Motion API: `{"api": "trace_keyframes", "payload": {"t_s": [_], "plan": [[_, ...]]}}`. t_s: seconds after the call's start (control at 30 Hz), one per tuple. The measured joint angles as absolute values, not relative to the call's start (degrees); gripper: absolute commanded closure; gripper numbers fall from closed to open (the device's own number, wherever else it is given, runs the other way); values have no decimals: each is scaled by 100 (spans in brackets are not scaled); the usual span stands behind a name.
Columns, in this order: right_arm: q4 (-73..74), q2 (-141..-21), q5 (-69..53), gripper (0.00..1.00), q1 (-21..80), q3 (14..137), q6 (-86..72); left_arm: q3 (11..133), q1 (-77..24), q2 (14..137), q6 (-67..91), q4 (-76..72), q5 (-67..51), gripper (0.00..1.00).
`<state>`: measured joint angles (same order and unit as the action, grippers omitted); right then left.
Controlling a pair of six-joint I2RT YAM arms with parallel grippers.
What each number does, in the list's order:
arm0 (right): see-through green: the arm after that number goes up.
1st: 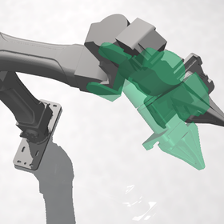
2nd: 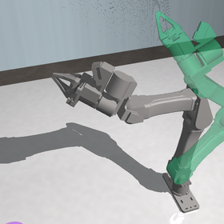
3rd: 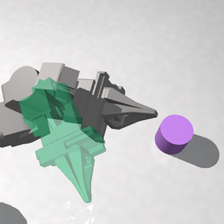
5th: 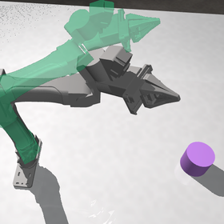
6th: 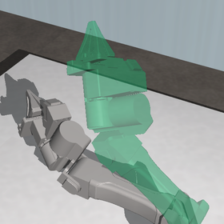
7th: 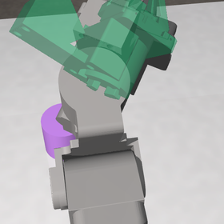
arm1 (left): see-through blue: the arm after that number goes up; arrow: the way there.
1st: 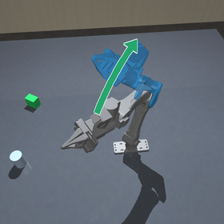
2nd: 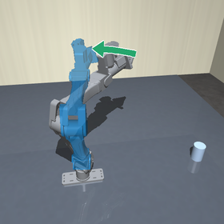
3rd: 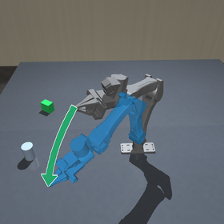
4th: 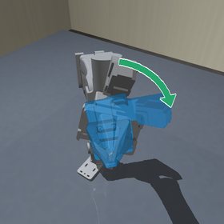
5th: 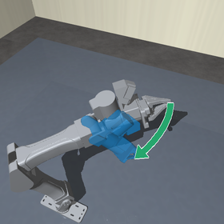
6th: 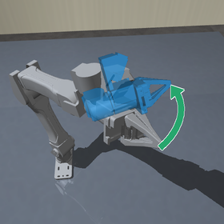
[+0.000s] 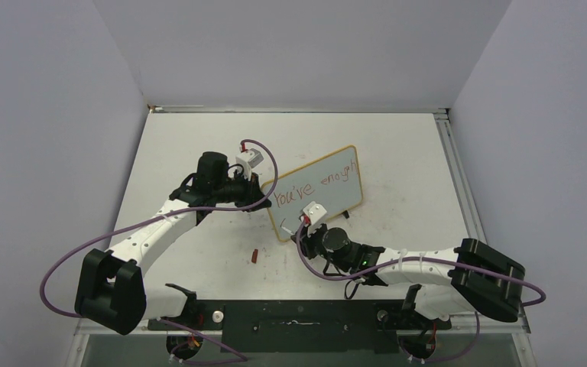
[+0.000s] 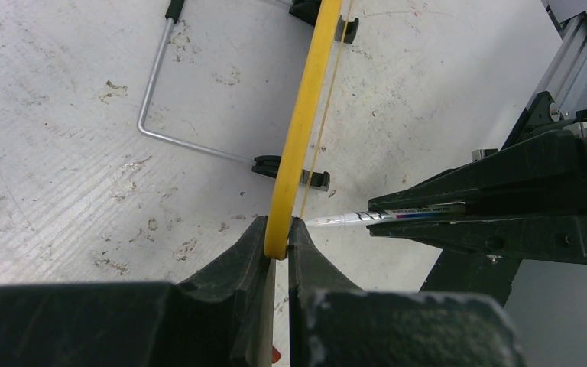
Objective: Write a sentence on the whiteboard
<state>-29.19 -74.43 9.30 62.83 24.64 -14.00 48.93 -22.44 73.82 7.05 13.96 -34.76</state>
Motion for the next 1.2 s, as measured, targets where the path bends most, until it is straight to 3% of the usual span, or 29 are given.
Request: {"api": "trace_keyframes", "payload": {"t_s": [1.2], "plan": [[-2735,-7170,1542,95,6305,2432,-1264,4893,-2246,7382,707,1396,-3481,100]]}}
